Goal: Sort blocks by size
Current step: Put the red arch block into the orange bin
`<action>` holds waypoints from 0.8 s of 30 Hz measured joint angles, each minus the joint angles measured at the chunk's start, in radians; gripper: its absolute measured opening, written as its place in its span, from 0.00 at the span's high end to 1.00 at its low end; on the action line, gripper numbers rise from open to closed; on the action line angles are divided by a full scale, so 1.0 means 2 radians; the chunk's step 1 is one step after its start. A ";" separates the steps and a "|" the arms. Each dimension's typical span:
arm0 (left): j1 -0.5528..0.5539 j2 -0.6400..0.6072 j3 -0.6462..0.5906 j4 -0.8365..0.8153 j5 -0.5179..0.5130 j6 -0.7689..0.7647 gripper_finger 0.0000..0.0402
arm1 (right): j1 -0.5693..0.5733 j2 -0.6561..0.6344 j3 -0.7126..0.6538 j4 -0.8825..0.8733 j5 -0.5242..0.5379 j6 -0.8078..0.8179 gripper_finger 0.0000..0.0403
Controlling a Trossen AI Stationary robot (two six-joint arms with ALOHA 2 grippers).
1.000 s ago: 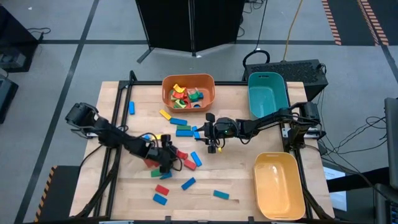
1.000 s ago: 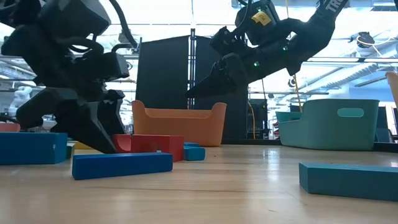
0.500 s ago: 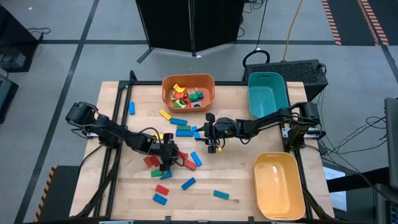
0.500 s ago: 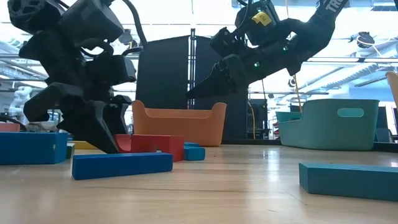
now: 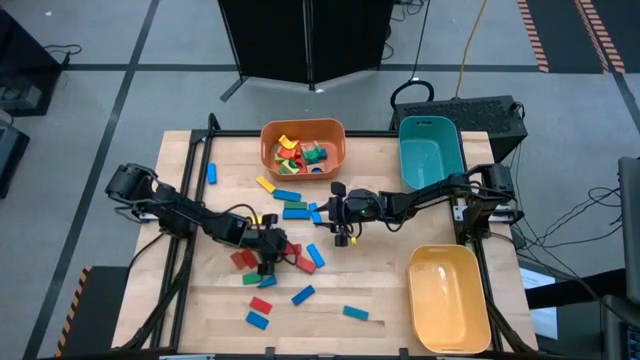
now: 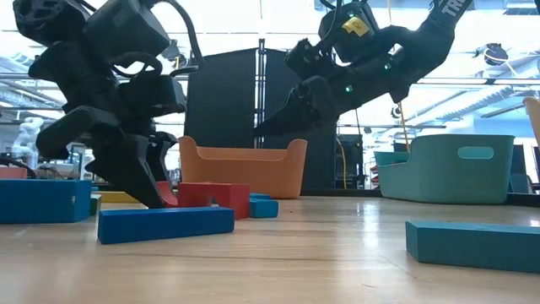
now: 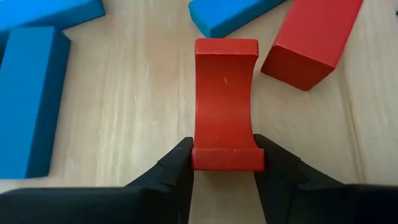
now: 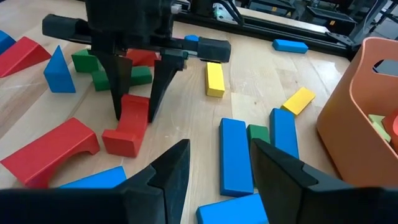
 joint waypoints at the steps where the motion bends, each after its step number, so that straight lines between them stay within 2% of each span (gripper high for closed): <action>1: 0.000 -0.002 0.000 -0.001 0.000 -0.003 0.68 | 0.000 0.000 0.000 -0.001 0.000 0.000 0.61; 8: 0.007 -0.053 0.011 -0.028 -0.037 -0.004 0.68 | 0.000 0.000 0.000 -0.008 0.000 0.000 0.61; 13: 0.034 -0.108 0.015 -0.054 -0.076 -0.005 0.68 | 0.000 0.000 0.000 -0.013 0.000 0.000 0.61; 18: 0.082 -0.148 0.016 -0.056 -0.101 -0.005 0.68 | 0.000 0.000 0.000 -0.013 0.000 0.000 0.61; 24: 0.158 -0.157 0.030 -0.060 -0.102 -0.005 0.68 | -0.001 0.000 0.000 -0.013 0.000 0.000 0.61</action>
